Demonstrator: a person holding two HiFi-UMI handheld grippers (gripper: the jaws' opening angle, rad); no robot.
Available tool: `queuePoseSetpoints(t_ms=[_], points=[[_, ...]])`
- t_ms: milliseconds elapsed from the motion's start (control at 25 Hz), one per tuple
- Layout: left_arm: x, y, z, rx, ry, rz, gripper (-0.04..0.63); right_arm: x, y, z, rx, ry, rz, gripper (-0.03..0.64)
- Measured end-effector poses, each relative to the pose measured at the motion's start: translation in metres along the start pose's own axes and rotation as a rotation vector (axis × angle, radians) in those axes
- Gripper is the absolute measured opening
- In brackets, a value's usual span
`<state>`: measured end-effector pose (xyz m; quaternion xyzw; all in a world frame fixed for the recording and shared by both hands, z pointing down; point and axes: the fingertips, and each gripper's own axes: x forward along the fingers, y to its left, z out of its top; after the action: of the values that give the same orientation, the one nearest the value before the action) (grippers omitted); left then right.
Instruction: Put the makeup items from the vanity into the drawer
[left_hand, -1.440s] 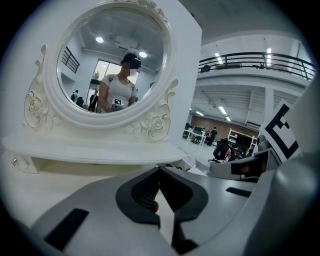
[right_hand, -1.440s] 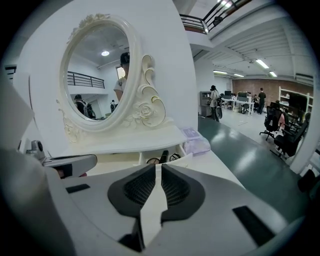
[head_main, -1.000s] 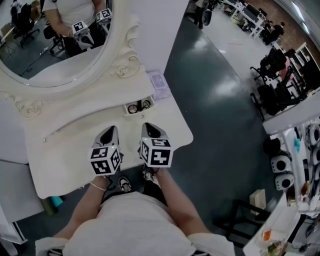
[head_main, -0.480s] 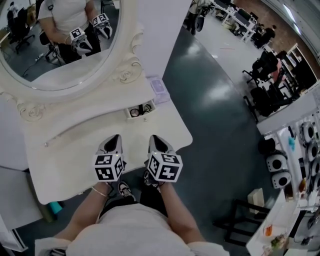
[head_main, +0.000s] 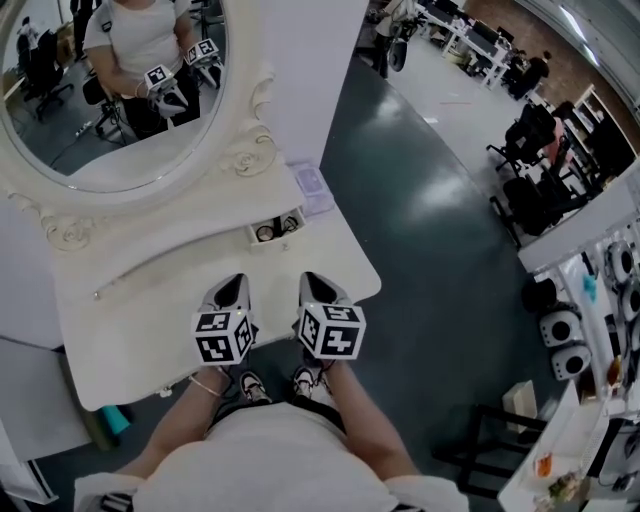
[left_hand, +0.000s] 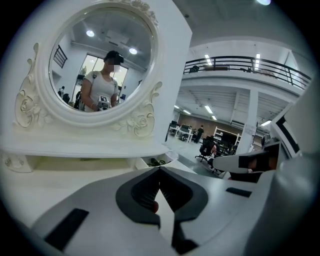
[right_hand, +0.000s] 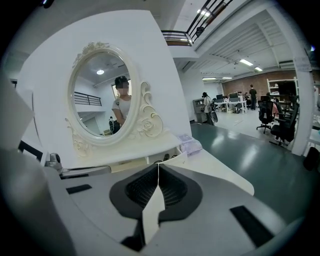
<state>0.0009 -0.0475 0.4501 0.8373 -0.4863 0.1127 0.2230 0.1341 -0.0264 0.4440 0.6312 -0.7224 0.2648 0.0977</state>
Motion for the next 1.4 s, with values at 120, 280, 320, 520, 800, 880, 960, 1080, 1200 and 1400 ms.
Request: queuePoseSetpoints(t_ms=[120, 280, 320, 520, 800, 880, 960, 1080, 1200, 1400], points=[[0.001, -0.003, 0.008, -0.002, -0.020, 0.019, 0.003, 0.001, -0.003, 0.007, -0.005, -0.003, 0.024, 0.020], [-0.001, -0.008, 0.005, -0.003, -0.020, 0.041, 0.003, 0.001, -0.004, 0.008, -0.011, -0.008, 0.055, 0.020], [-0.001, -0.009, 0.001, -0.001, -0.015, 0.044, 0.003, 0.001, -0.005, 0.007, -0.008, -0.008, 0.061, 0.020], [-0.003, -0.017, -0.008, 0.013, 0.005, 0.054, 0.003, 0.002, -0.009, 0.003, -0.001, 0.009, 0.076, 0.020], [-0.005, -0.016, -0.005, 0.013, 0.002, 0.069, 0.003, 0.001, -0.006, 0.006, -0.039, 0.002, 0.082, 0.018], [-0.005, -0.014, -0.005, 0.010, -0.003, 0.072, 0.003, 0.003, -0.006, 0.006, -0.038, 0.002, 0.080, 0.018], [-0.005, -0.013, -0.004, 0.009, -0.009, 0.074, 0.003, 0.004, -0.004, 0.005, -0.043, 0.003, 0.080, 0.018], [-0.007, -0.009, -0.001, 0.002, -0.015, 0.082, 0.003, 0.005, 0.000, 0.006, -0.053, 0.008, 0.082, 0.018], [-0.008, -0.006, -0.001, -0.004, -0.018, 0.089, 0.003, 0.006, 0.002, 0.005, -0.060, 0.008, 0.081, 0.018], [-0.009, -0.003, 0.000, -0.010, -0.021, 0.100, 0.003, 0.007, 0.005, 0.006, -0.070, 0.007, 0.087, 0.018]])
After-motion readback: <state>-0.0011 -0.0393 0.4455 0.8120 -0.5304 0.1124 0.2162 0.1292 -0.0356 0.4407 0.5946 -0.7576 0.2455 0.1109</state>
